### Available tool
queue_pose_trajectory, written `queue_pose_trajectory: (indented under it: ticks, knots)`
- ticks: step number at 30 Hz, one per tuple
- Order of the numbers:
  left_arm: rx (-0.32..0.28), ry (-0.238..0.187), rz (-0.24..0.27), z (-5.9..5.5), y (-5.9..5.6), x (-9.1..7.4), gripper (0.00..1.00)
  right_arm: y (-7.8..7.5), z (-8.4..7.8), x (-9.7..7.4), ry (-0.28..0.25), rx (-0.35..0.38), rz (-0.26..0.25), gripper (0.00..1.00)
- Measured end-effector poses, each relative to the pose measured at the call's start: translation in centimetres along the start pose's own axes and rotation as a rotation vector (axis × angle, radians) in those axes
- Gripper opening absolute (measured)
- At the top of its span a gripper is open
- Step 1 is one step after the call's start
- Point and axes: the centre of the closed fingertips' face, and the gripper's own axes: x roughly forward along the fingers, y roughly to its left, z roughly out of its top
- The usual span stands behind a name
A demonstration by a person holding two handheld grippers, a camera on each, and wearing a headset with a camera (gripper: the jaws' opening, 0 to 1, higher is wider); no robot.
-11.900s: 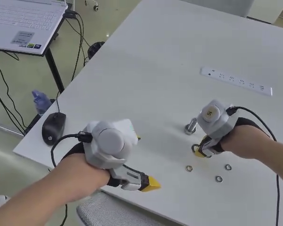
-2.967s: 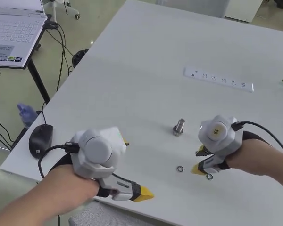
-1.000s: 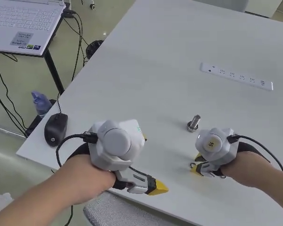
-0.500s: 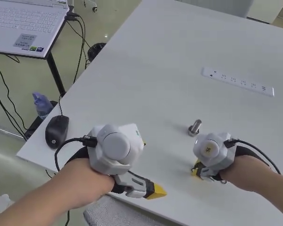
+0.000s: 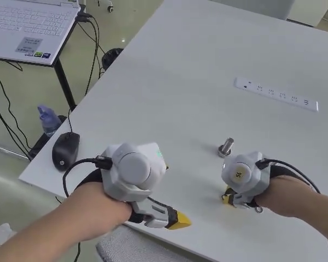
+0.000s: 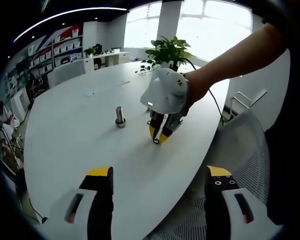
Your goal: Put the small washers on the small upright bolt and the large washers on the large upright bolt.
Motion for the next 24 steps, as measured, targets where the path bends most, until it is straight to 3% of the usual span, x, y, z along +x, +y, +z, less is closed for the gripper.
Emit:
queue_pose_trajectory:
  ticks: [6,8,15,24]
  knots:
    - [0.002,-0.001,0.001,0.2,-0.1,0.0,0.73,-0.2,0.0,0.0,0.015,0.012,0.002,0.13]
    - [0.003,-0.003,0.003,0.3,-0.1,-0.1,0.73,-0.3,0.0,0.0,0.002,0.052,0.008,0.12]
    - [0.000,-0.002,0.008,0.3,0.0,-0.2,0.73,-0.1,0.0,0.0,-0.005,0.056,0.013,0.12]
    - [0.001,-0.005,0.010,0.4,-0.1,-0.2,0.72,-1.2,-0.7,-1.8,-0.017,0.128,0.002,0.12]
